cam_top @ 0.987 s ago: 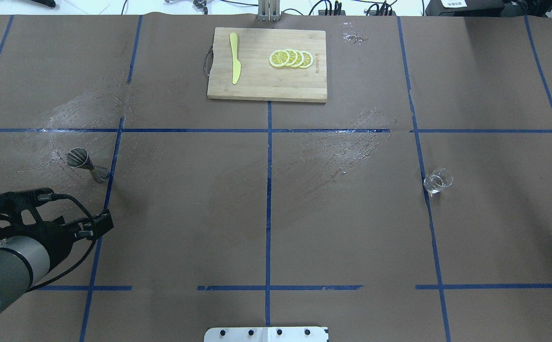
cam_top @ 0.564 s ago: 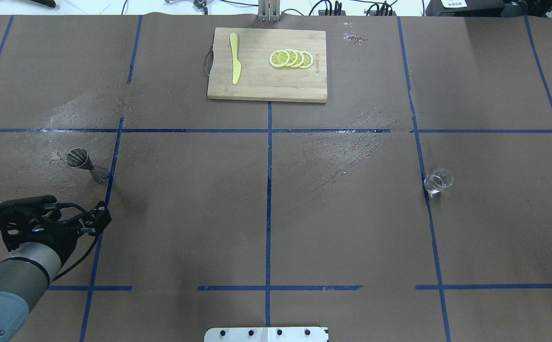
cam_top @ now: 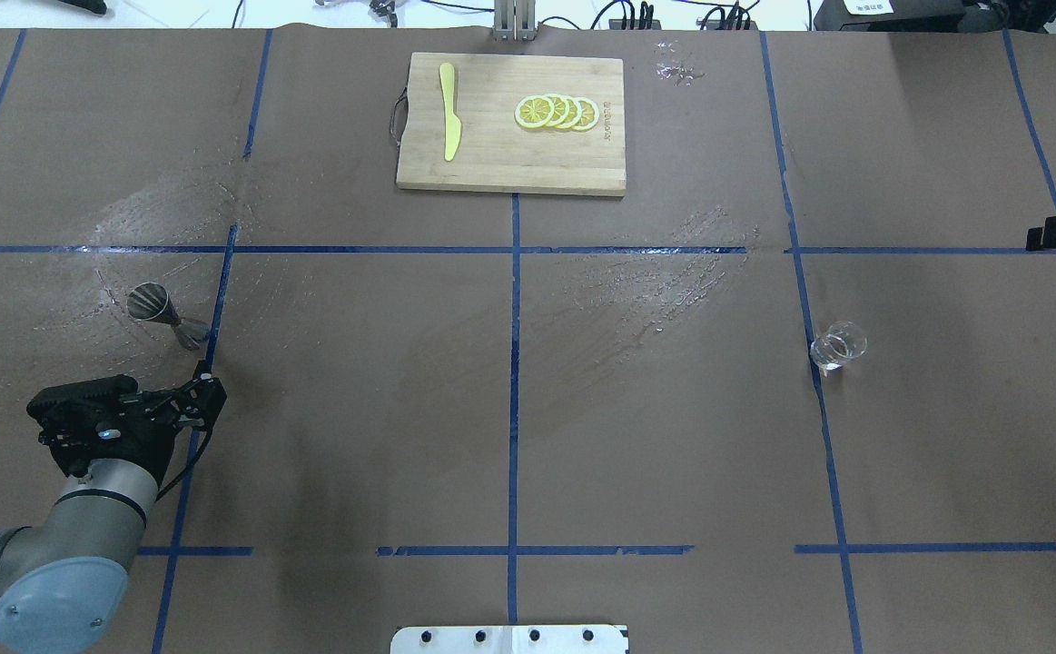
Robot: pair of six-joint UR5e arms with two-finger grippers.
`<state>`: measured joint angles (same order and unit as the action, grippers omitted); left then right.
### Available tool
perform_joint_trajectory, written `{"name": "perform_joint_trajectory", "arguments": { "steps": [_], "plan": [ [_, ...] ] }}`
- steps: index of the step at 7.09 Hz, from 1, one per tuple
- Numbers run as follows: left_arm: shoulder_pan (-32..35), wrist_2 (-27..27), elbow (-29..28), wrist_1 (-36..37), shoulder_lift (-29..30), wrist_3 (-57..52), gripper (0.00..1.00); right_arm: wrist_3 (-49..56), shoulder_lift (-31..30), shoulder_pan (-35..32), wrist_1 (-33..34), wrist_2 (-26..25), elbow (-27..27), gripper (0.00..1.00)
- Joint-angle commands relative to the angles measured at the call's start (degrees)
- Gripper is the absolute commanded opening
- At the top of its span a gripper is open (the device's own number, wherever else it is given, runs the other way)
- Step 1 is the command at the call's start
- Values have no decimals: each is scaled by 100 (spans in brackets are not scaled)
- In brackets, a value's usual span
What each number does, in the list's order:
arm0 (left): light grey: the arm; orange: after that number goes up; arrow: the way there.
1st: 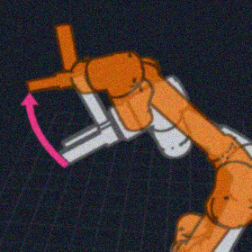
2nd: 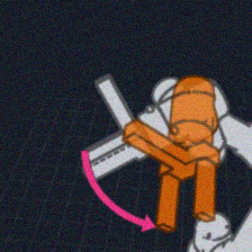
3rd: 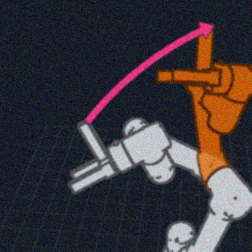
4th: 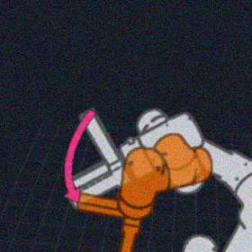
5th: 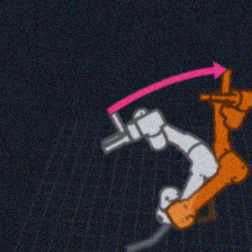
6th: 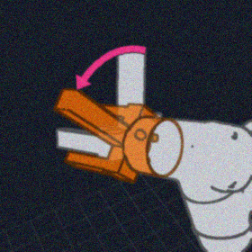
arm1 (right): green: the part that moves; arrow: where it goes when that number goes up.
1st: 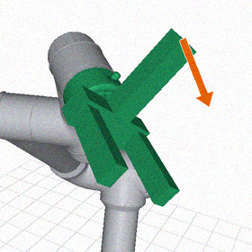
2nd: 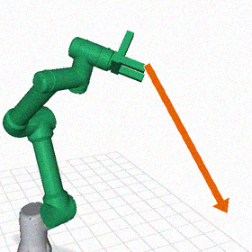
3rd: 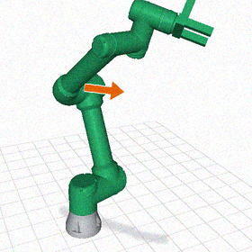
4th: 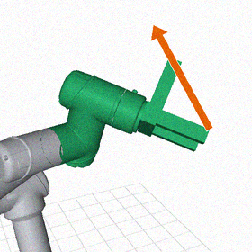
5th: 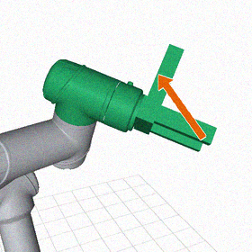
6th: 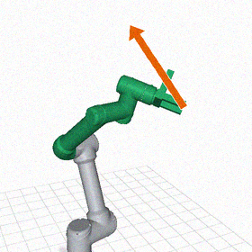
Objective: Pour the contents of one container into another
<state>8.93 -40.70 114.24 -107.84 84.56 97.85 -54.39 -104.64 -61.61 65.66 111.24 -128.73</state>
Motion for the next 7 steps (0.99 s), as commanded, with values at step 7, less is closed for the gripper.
{"name": "perform_joint_trajectory", "arguments": {
  "steps": [7],
  "plan": [
    [645, 405, -1088, -18, 597, -29, 94, -722, -311, 1037, -897, -1332, -21, 100]
  ]
}}
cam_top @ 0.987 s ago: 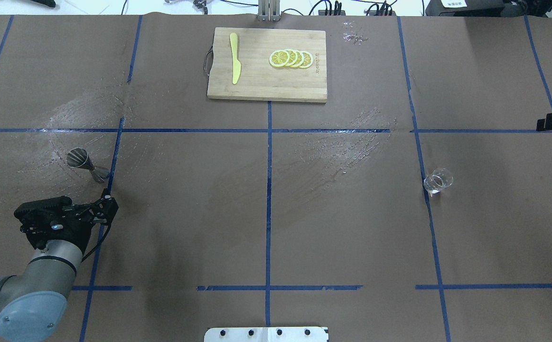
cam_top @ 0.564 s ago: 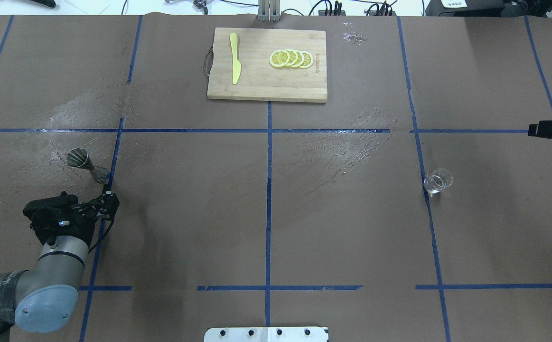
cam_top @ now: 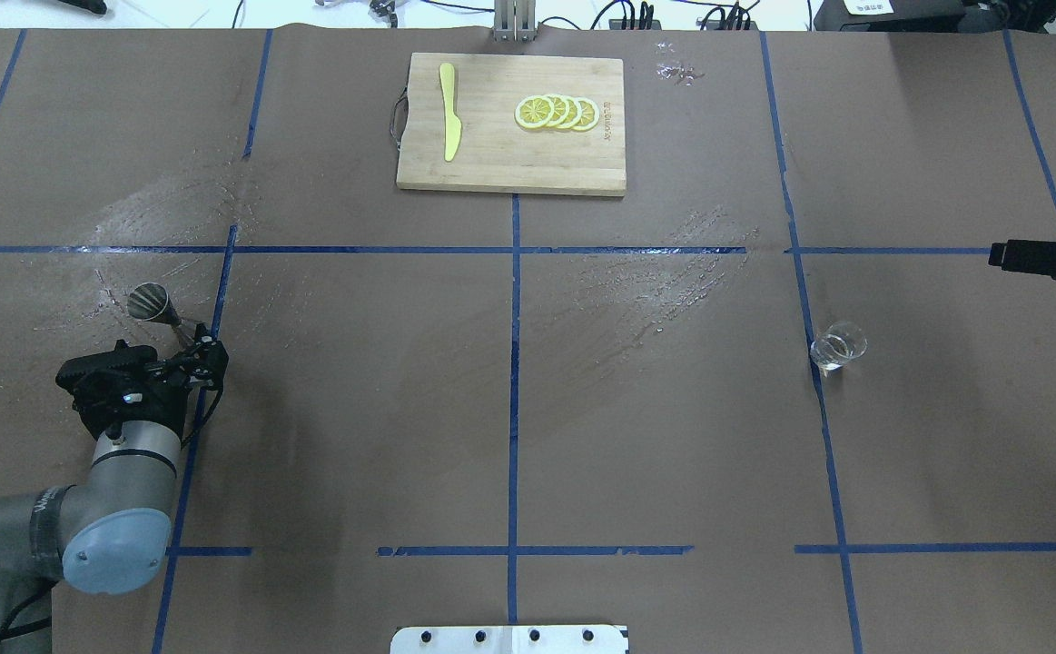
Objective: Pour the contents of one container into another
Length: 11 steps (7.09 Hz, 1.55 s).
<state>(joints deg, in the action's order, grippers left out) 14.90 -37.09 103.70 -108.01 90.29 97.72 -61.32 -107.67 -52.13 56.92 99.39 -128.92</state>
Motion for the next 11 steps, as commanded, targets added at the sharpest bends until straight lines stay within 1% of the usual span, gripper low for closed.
{"name": "perform_joint_trajectory", "arguments": {
  "steps": [1, 3, 4, 7, 8, 9, 10, 11],
  "plan": [
    [49, 44, -69, -1, 120, -16, 91, -30, -43, 115, -23, -166, -2, 100],
    [49, 44, -323, -1, 330, -7, 84, -30, -43, 133, -23, -166, -2, 100],
    [49, 44, -333, -1, 375, -7, 79, -30, -43, 133, -23, -166, -10, 100],
    [171, 44, -351, -1, 376, -33, 70, -30, -43, 176, -23, -166, -2, 100],
    [189, 44, -403, -1, 367, -33, 70, -30, -35, 194, -23, -166, -10, 100],
    [207, 44, -438, -19, 367, -25, 68, -30, -34, 194, -23, -166, -2, 100],
    [207, 44, -439, -71, 375, -25, 60, -21, -34, 194, -23, -166, -2, 100],
    [207, 35, -447, -150, 376, -25, 55, -21, -43, 194, -23, -166, -2, 100]
  ]
}}
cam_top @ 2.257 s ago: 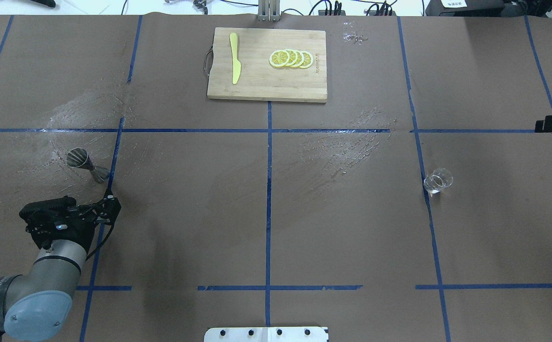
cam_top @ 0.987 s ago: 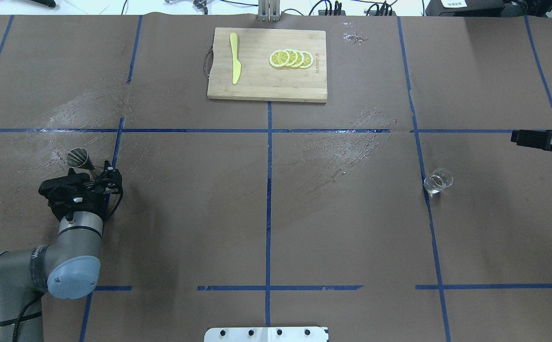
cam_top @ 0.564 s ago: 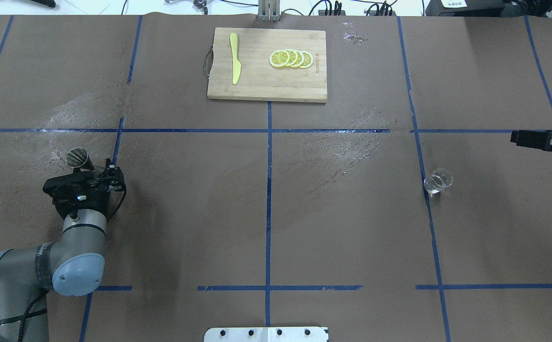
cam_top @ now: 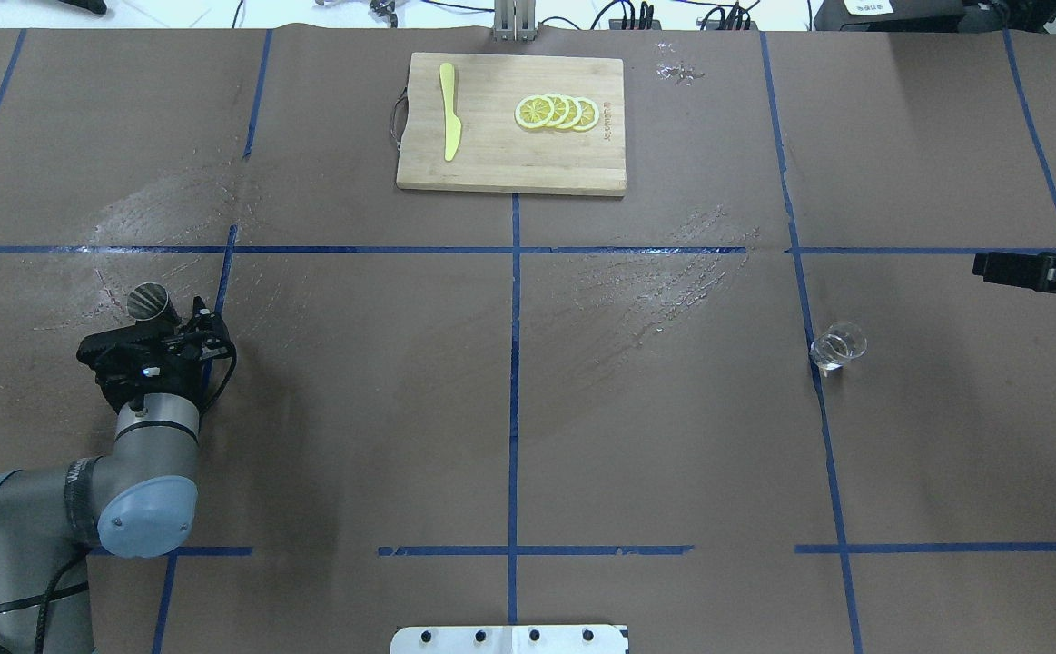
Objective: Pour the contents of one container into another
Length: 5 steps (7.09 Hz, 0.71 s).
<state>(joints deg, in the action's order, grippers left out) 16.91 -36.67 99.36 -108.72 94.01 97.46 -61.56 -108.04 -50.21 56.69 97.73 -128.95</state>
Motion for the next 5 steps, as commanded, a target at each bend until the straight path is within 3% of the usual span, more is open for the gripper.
{"name": "perform_joint_trajectory", "arguments": {
  "steps": [1, 2, 3, 5],
  "plan": [
    [5, -7, -83, -175, 3, 10, 37, 3, 2, 2, 0, 0, 1, 100],
    [5, 2, -336, -446, 3, 27, 0, 12, -7, 2, 0, 0, 1, 100],
    [14, 28, -269, -692, -49, -25, 0, 12, -7, 2, 0, 0, 1, 100],
    [93, 2, 483, -703, -102, -864, 0, 12, -7, 2, 0, 0, 1, 100]
  ]
}}
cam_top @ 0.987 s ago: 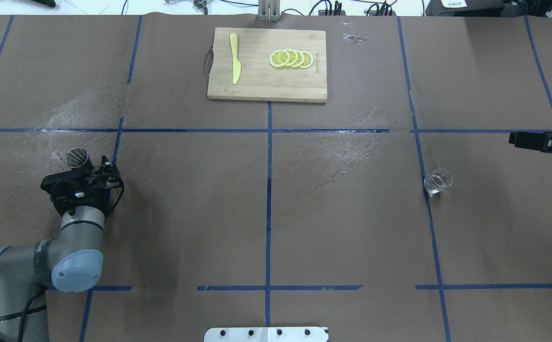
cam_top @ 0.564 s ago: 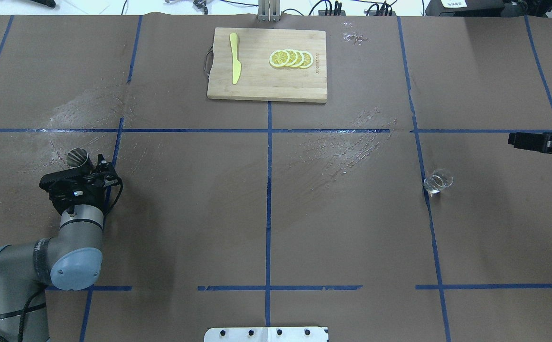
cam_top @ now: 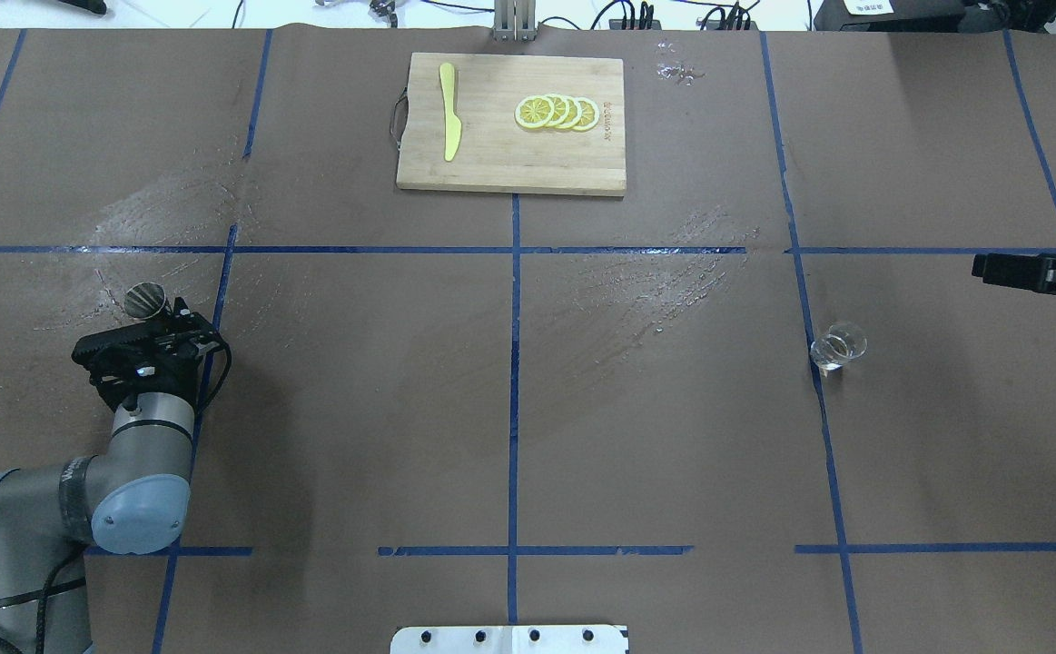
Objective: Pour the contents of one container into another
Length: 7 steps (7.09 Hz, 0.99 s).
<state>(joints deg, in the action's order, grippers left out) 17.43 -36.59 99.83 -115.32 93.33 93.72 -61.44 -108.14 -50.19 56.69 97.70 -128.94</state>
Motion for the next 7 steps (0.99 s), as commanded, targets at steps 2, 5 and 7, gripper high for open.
{"name": "perform_joint_trajectory", "arguments": {
  "steps": [2, 5, 7],
  "plan": [
    [313, -15, 800, -52, 53, -1035, 0, 1, 3, 9, 0, 4, 0, 100],
    [358, -59, 811, -2021, 291, -2518, 0, -8, -84, 472, -296, -932, 0, 99],
    [340, -705, 714, -2634, 361, -2798, 0, -113, -408, 1182, -693, -1914, 0, 99]
  ]
}}
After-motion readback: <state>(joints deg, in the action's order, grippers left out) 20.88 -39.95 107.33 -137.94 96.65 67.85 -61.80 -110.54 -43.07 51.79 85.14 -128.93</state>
